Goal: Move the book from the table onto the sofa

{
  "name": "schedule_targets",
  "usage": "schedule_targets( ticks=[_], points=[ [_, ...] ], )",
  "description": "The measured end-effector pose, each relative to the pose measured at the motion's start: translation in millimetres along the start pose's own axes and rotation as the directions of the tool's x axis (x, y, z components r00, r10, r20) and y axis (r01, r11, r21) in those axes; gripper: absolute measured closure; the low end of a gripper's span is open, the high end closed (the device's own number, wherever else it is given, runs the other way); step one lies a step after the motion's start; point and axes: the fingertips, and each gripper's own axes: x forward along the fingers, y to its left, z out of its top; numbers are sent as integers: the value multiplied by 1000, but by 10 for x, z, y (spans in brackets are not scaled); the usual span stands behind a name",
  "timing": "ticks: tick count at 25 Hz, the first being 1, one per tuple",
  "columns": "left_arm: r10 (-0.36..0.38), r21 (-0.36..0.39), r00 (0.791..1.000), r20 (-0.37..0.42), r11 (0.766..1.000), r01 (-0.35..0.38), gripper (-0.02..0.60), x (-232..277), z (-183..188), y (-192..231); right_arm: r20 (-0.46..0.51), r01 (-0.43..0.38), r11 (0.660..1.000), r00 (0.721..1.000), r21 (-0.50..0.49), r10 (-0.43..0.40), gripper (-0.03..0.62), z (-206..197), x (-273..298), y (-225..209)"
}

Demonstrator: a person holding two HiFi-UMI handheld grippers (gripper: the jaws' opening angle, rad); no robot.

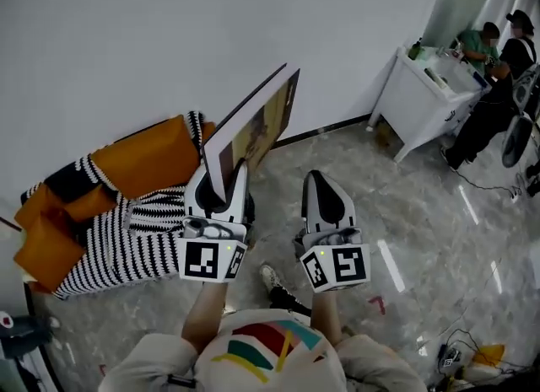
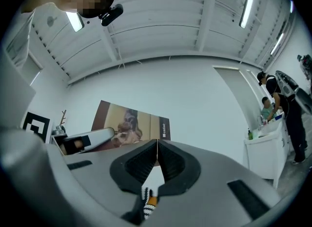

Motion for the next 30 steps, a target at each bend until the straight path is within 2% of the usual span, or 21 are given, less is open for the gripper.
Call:
schedule_targets(
  ticks=[7,14,16,20,23,26,30],
  points=[
    [139,94,990,12,986,-140,426,491,-59,849,11,-122,992,992,37,122,580,-183,1011,-1],
    [314,160,949,19,936,-313,426,345,-127,1568,28,-240,966,971,93,238,580,-399,1682,112],
    [354,169,935,16,921,-351,426,203,-149,1790,26,-295,949,956,113,294,580,-493,1858,341],
    [432,165,901,-21,891,-423,426,-216,-242,2228,-25,-436,889,896,139,444,580,-783,2105,1045],
    [461,166,887,-40,878,-449,426,-493,-347,2586,-46,-492,858,863,149,503,580,-972,2298,1517],
    [432,134,898,-85,898,-420,426,-781,-549,2986,-73,-513,846,847,148,526,580,-1178,2495,1963],
    [336,48,928,-162,942,-333,426,-1130,-978,3614,-122,-492,859,852,141,509,580,-1552,2840,2546]
  ],
)
